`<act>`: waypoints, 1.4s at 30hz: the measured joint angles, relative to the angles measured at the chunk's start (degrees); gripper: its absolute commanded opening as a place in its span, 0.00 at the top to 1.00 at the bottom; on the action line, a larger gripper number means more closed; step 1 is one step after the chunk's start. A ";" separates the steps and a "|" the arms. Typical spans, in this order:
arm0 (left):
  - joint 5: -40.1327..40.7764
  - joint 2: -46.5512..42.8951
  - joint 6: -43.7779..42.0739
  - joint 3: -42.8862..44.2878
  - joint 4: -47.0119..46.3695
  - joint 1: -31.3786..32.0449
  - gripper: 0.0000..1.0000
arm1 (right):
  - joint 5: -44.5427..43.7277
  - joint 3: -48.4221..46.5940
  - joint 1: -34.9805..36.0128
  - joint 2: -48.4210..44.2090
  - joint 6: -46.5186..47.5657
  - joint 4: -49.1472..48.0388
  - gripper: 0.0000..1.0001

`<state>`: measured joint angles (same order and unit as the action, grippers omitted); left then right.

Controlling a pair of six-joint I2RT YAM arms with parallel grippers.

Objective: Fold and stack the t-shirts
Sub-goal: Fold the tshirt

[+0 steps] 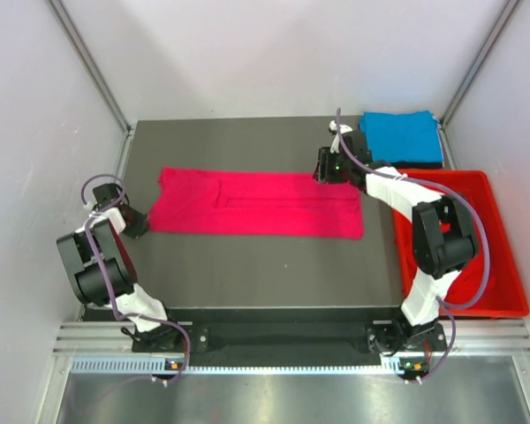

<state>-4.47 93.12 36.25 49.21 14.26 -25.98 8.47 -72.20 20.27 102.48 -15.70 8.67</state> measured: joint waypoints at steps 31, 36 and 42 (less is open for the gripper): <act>-7.08 29.68 2.62 33.77 -9.31 2.27 1.00 | 21.49 -11.96 -14.82 16.06 20.70 19.76 0.48; -8.59 32.06 2.60 37.07 -9.31 2.36 1.00 | 22.32 -10.73 -14.82 15.54 20.74 19.98 0.56; -10.51 35.58 2.58 41.99 -9.18 2.69 1.00 | 22.34 -7.17 -14.80 13.60 20.55 19.89 0.74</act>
<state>-14.98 128.70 38.83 91.20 5.08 -23.29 30.81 -79.37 5.48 116.07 4.84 28.56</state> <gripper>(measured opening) 0.024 0.324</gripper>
